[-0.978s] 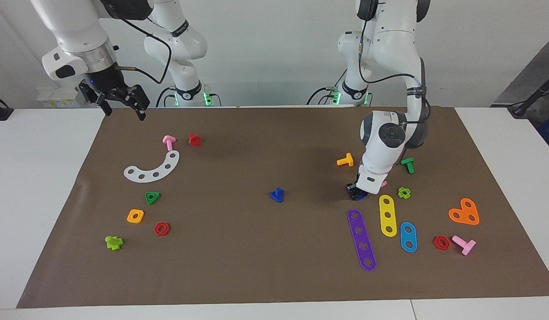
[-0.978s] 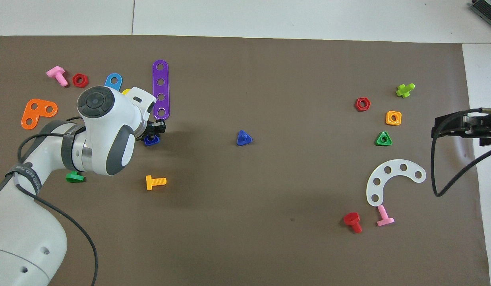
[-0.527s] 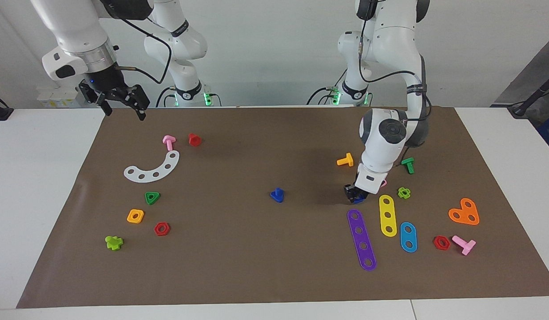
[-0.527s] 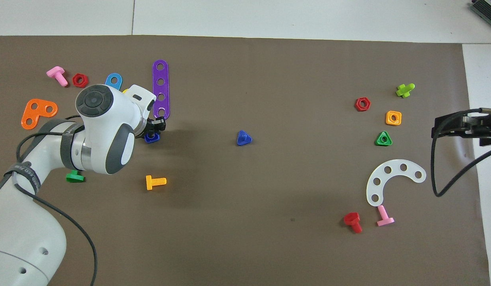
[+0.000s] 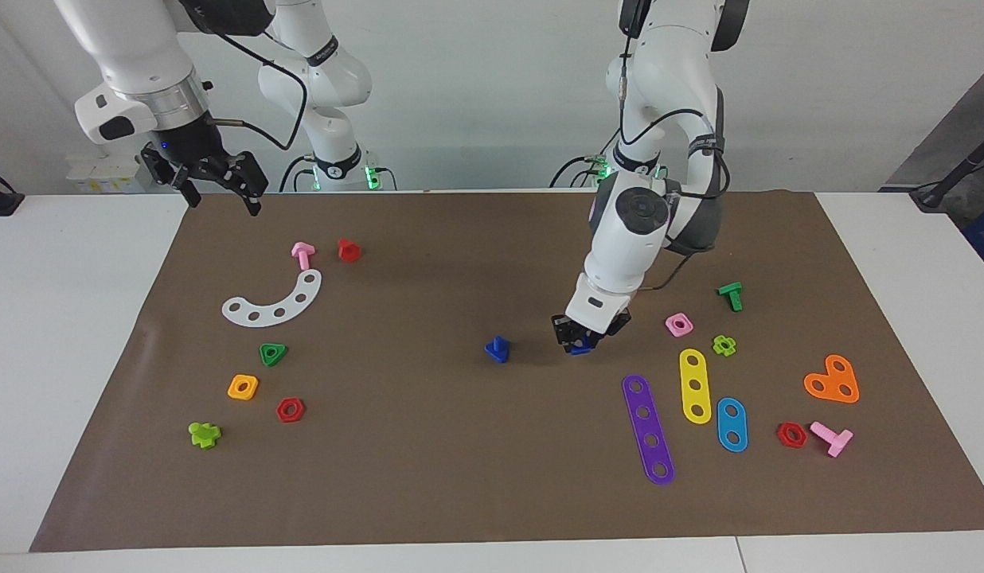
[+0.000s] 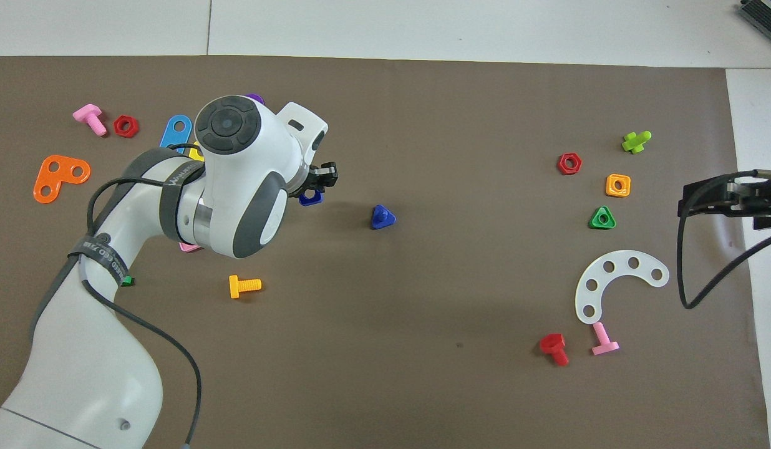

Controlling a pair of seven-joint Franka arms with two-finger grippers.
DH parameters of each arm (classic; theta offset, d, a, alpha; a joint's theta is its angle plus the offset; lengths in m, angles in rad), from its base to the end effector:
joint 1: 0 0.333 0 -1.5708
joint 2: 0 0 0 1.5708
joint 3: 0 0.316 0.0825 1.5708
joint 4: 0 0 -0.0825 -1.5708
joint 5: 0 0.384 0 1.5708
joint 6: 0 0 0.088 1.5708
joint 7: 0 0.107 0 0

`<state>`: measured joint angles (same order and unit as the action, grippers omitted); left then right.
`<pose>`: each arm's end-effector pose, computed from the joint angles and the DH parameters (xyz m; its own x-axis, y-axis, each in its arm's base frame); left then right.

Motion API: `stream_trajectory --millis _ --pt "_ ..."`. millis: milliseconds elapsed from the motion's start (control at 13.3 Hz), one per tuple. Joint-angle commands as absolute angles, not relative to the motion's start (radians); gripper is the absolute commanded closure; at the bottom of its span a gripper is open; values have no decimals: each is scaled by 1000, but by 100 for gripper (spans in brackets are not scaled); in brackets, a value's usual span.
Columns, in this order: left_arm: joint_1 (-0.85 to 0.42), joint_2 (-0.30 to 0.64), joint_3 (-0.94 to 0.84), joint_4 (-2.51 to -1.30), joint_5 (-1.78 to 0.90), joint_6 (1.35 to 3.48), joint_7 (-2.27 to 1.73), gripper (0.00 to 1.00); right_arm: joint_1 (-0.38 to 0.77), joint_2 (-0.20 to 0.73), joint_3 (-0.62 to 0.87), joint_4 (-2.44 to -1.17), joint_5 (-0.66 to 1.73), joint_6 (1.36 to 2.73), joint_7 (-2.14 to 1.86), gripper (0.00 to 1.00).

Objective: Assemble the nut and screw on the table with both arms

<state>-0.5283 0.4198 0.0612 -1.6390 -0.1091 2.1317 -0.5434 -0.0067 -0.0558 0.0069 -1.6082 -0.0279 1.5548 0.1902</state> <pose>0.6007 -0.3137 0.3810 0.9918 0.1256 0.0249 0.1226 -0.9876 0.0984 0.5354 -0.0028 0.6359 0.9819 -0.1892 0.0077 -0.1894 -0.9815 0.0273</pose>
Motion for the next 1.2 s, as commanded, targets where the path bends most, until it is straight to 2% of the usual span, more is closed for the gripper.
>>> stream_trajectory --millis 0,226,1129 --pt "-584 483 78 -1548 -132 2085 -587 74 -25 -80 14 -1635 -14 1554 169 0" --pt "-618 537 80 -1439 -137 2019 -627 75 -25 -81 14 -1635 -14 1554 167 0" --pt "-718 555 81 -1439 -129 2028 -649 75 -35 -86 14 -1644 -14 1554 164 0"
